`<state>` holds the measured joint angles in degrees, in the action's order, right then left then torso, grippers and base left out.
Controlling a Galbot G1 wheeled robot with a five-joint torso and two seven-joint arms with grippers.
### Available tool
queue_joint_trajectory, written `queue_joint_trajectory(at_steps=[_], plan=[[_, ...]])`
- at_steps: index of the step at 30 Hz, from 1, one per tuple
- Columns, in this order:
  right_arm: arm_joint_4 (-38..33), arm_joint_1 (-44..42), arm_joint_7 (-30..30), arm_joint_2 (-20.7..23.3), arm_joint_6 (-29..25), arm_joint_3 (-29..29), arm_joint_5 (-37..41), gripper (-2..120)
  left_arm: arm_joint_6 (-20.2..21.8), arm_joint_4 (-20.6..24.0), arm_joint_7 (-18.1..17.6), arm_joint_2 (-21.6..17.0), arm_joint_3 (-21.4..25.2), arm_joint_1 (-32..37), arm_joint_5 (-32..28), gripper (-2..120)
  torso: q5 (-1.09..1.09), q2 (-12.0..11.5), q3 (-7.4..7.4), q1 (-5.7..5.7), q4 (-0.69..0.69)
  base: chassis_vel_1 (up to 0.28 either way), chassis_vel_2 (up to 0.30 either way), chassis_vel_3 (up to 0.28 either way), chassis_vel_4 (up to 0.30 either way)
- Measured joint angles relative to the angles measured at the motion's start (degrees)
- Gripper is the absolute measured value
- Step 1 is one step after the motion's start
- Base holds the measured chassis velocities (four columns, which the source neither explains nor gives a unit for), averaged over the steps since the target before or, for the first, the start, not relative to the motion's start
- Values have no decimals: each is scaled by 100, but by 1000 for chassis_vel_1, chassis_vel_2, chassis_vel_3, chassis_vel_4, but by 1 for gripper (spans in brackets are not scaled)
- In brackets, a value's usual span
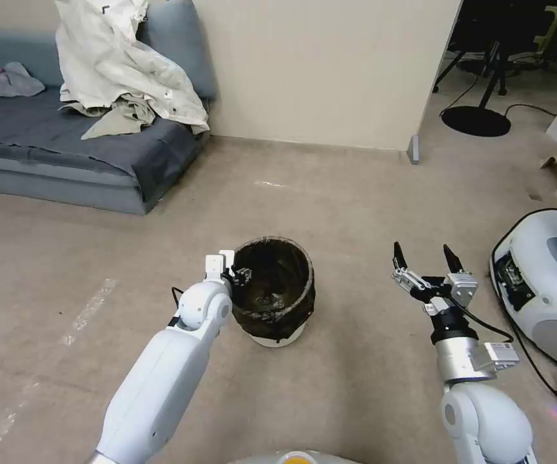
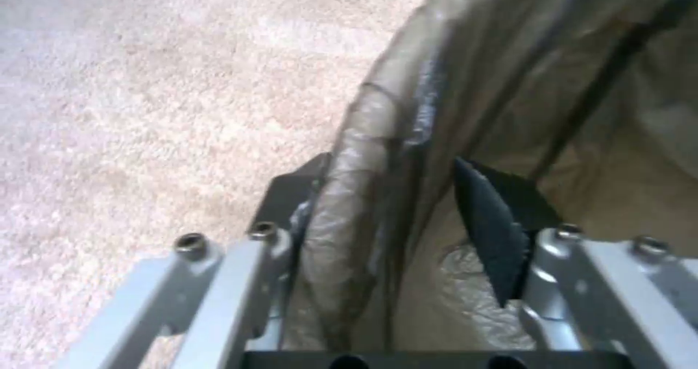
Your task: Pick up the trash can from the floor.
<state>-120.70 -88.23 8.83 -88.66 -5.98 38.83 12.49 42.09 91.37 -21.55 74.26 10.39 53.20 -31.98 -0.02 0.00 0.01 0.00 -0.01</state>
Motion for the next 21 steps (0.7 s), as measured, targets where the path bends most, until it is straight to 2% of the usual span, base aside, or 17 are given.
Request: queue_joint_trajectory(at_steps=[13,21], plan=[[-8,-14,19,1,1,-20,-13,100,20,148,-32,-34,222,74,-151,7,-2,0,1,0,-1,0,0,0,0],[-56,-49,29,-2,3,-30,-22,100,25,432,-109,-94,449,171,-340,4,1,-1,1,1,0,0,0,0,0]])
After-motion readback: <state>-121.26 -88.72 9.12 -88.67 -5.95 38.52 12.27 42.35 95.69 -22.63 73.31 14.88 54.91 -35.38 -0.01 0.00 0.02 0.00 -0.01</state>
